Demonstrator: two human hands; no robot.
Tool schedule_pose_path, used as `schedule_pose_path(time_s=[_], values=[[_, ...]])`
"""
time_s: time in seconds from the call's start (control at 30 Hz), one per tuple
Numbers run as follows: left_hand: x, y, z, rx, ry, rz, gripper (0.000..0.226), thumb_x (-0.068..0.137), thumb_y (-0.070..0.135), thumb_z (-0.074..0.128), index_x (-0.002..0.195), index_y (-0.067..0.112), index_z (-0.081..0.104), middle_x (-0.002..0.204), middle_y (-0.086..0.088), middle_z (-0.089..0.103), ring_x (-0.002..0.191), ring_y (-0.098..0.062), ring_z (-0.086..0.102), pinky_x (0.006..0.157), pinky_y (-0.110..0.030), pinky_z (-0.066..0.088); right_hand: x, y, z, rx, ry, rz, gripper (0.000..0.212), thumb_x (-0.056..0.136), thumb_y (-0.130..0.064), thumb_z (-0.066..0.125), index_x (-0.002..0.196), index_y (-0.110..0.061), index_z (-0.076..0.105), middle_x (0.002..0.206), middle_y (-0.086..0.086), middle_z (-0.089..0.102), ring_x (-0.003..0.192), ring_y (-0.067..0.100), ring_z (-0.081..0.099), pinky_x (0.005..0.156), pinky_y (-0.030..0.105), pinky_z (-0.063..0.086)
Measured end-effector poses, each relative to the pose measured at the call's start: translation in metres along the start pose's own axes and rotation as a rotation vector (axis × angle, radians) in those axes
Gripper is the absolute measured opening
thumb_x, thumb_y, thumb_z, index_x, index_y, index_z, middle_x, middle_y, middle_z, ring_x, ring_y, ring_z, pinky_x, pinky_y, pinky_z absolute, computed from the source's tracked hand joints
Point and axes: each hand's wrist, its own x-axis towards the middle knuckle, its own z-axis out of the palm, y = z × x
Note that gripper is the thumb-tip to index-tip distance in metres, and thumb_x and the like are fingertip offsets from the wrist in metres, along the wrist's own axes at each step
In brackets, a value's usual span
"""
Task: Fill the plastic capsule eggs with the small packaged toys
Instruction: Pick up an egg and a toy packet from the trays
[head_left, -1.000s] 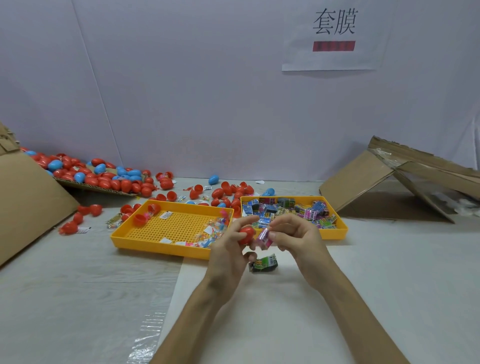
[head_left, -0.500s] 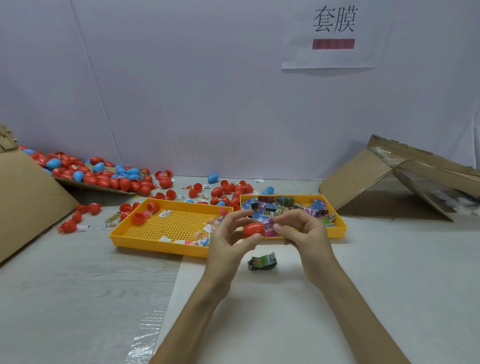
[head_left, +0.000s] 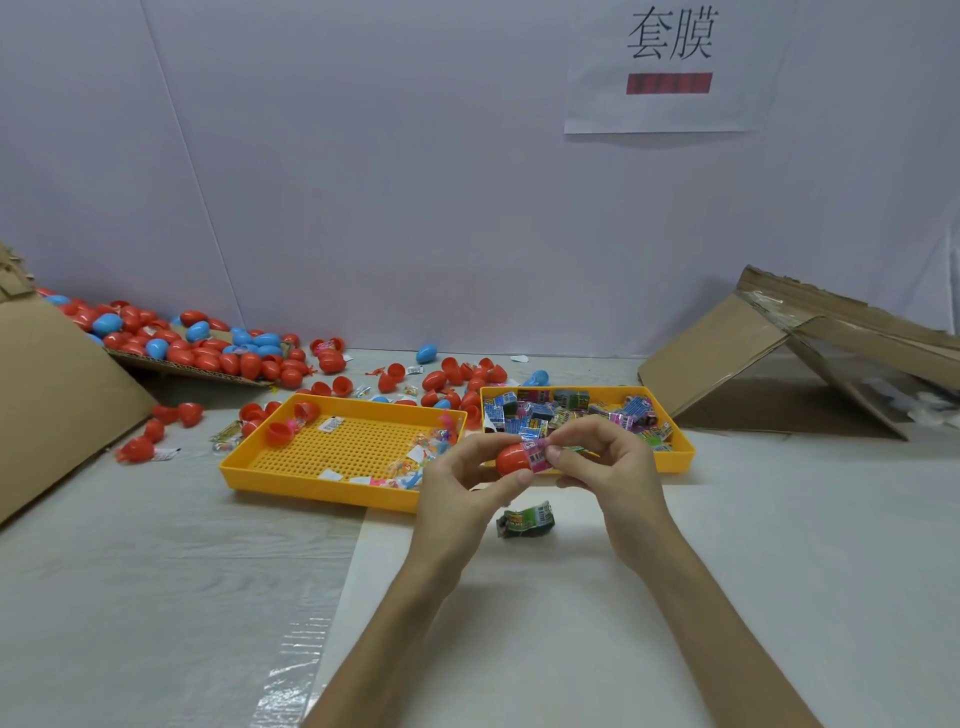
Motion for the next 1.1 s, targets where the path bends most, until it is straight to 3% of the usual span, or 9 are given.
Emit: schedule_pose_path(time_s=[0.13,0.27,0.37,0.47,0.6,0.73,0.83,0.97,1.1], values=[[0.0007,-0.0003,-0.0003,-0.020,0.018,-0.014,0.032,0.078,0.017,0.085,0.104,0.032,0.075,0.100,0.004,0.075,0.087,-0.015,0.073,0.068,-0.023,0.058,-0.0002,0.0013,-0.0006,0.012,-0.021,-0.005,0.019,0.084,0.005,0.074,0.086,-0.014,0.073,0.086,0.002,0.075,0.086,0.018,0.073,0.069,0.027,0.057],[-0.0015,0.0048,0.0004,-0.143,-0.018,-0.055,0.031,0.077,0.037,0.076,0.107,0.031,0.078,0.106,0.004,0.076,0.099,-0.018,0.073,0.074,-0.025,0.059,-0.0003,0.0020,-0.0010,0.002,-0.016,-0.017,0.022,0.082,0.005,0.076,0.088,-0.016,0.073,0.087,0.003,0.075,0.085,0.021,0.072,0.066,0.025,0.055],[-0.0006,0.0045,-0.0019,-0.148,-0.028,-0.058,0.023,0.087,0.025,0.072,0.108,0.032,0.077,0.109,0.004,0.076,0.102,-0.017,0.072,0.074,-0.025,0.058,-0.0001,0.0019,0.0004,-0.013,-0.011,-0.007,0.031,0.080,0.005,0.078,0.097,-0.020,0.072,0.095,0.000,0.074,0.090,0.019,0.072,0.068,0.025,0.056],[0.0005,0.0021,-0.0016,-0.138,-0.019,-0.058,0.034,0.088,0.015,0.075,0.118,0.031,0.071,0.110,0.005,0.076,0.102,-0.014,0.072,0.075,-0.025,0.059,0.0000,0.0023,0.0012,-0.073,-0.029,-0.020,0.032,0.080,0.004,0.077,0.098,-0.023,0.073,0.099,-0.006,0.074,0.093,0.012,0.071,0.069,0.024,0.056],[0.0009,0.0004,-0.0023,-0.149,0.015,-0.055,0.032,0.086,0.016,0.077,0.115,0.027,0.073,0.104,0.005,0.076,0.101,-0.014,0.072,0.076,-0.025,0.059,-0.0003,0.0033,0.0022,-0.076,-0.080,-0.018,0.029,0.084,0.002,0.076,0.098,-0.023,0.074,0.098,-0.002,0.076,0.089,0.014,0.072,0.071,0.027,0.057],[0.0011,0.0017,-0.0038,-0.169,0.007,-0.051,0.037,0.075,0.032,0.078,0.112,0.029,0.074,0.104,0.007,0.077,0.102,-0.012,0.072,0.076,-0.023,0.058,-0.0019,0.0029,0.0042,-0.075,-0.083,-0.054,0.039,0.083,-0.003,0.079,0.113,-0.026,0.071,0.107,0.001,0.072,0.092,0.020,0.074,0.078,0.029,0.060],[0.0013,0.0013,-0.0026,-0.167,0.003,-0.052,0.038,0.073,0.036,0.076,0.111,0.030,0.074,0.103,0.008,0.077,0.101,-0.011,0.072,0.075,-0.022,0.058,-0.0026,0.0028,0.0051,-0.093,-0.080,-0.083,0.029,0.086,-0.007,0.078,0.108,-0.024,0.073,0.104,-0.003,0.075,0.084,0.020,0.076,0.075,0.027,0.060],[0.0021,0.0005,-0.0035,-0.165,0.024,-0.069,0.030,0.082,0.025,0.077,0.111,0.032,0.074,0.104,0.006,0.077,0.101,-0.011,0.072,0.075,-0.023,0.058,-0.0023,0.0042,0.0068,-0.151,-0.031,-0.090,0.020,0.087,-0.013,0.077,0.102,-0.025,0.074,0.098,-0.010,0.076,0.081,0.016,0.076,0.077,0.033,0.063],[0.0022,-0.0006,-0.0033,-0.136,0.023,-0.070,0.029,0.089,0.014,0.074,0.111,0.034,0.075,0.105,0.007,0.077,0.101,-0.012,0.071,0.076,-0.023,0.058,-0.0021,0.0046,0.0056,-0.216,-0.006,-0.138,0.029,0.085,-0.018,0.080,0.111,-0.029,0.072,0.101,-0.008,0.074,0.091,0.012,0.073,0.078,0.031,0.061]])
